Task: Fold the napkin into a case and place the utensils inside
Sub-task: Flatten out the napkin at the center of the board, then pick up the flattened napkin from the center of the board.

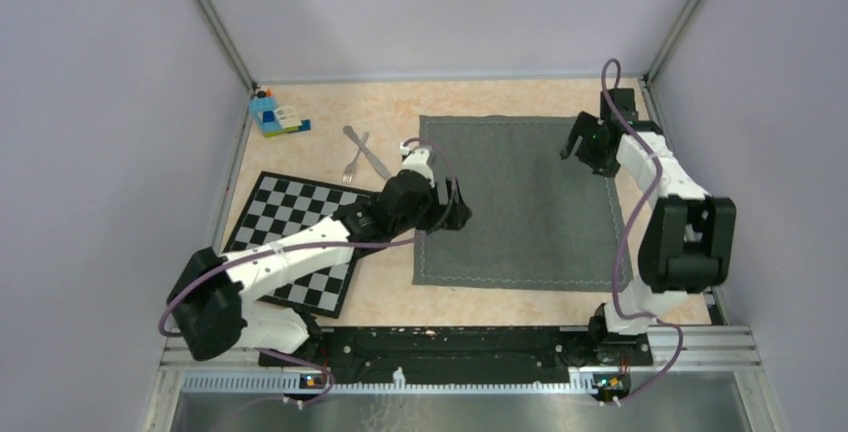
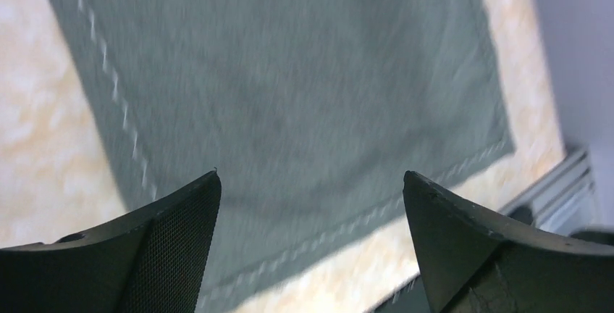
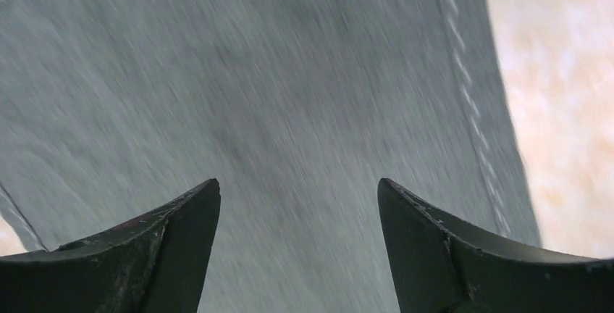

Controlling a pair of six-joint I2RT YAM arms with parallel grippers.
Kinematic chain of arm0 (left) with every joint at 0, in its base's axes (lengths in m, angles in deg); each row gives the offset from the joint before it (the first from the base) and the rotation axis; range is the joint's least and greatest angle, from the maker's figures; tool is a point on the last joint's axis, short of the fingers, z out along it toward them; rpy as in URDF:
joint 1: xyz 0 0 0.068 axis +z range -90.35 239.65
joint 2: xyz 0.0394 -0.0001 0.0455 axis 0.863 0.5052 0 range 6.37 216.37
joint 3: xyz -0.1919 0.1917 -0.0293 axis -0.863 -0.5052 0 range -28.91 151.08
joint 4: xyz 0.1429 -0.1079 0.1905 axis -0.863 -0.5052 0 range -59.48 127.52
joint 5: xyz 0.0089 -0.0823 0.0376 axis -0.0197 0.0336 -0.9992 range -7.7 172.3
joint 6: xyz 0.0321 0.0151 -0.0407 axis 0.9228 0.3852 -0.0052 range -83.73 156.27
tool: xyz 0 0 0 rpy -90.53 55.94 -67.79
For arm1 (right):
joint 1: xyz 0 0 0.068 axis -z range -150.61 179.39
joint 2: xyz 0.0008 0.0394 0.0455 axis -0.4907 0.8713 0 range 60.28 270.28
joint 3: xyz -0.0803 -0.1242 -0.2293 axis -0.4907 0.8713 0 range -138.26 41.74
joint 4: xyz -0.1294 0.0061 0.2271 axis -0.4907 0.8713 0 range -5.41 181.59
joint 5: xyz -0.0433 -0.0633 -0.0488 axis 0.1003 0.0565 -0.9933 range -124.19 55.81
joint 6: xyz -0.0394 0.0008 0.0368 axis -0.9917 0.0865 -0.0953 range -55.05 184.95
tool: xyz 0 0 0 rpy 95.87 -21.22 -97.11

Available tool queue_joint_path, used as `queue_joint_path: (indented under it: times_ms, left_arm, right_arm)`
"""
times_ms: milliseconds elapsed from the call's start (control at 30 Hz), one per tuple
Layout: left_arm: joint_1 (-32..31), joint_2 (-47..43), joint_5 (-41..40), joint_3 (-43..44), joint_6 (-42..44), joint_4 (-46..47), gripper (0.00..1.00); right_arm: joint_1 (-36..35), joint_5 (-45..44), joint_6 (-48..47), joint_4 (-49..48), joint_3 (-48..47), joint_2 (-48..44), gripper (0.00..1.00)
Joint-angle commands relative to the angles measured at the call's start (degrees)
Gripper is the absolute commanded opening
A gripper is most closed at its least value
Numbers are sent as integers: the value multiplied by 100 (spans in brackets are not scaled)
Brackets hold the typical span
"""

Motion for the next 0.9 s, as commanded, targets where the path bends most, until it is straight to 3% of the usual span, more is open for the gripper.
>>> queue_joint_path:
  times_ms: [0, 100, 400, 867]
  left_arm:
    - [383, 846, -95, 514, -199, 1936, 99]
    - [650, 1610, -244, 725, -349, 2640, 99]
    - [1279, 3567, -185, 1813, -659, 3109, 99]
    - [2025, 4781, -148, 2026, -1280, 3338, 99]
  right_arm:
    - [210, 937, -239, -1333, -1040, 1187, 79]
    - [254, 1170, -366, -1506, -1854, 2040, 80]
    - [403, 1051, -462, -1223, -3734, 3951, 81]
    - [404, 1429, -507, -1119, -5272, 5563, 81]
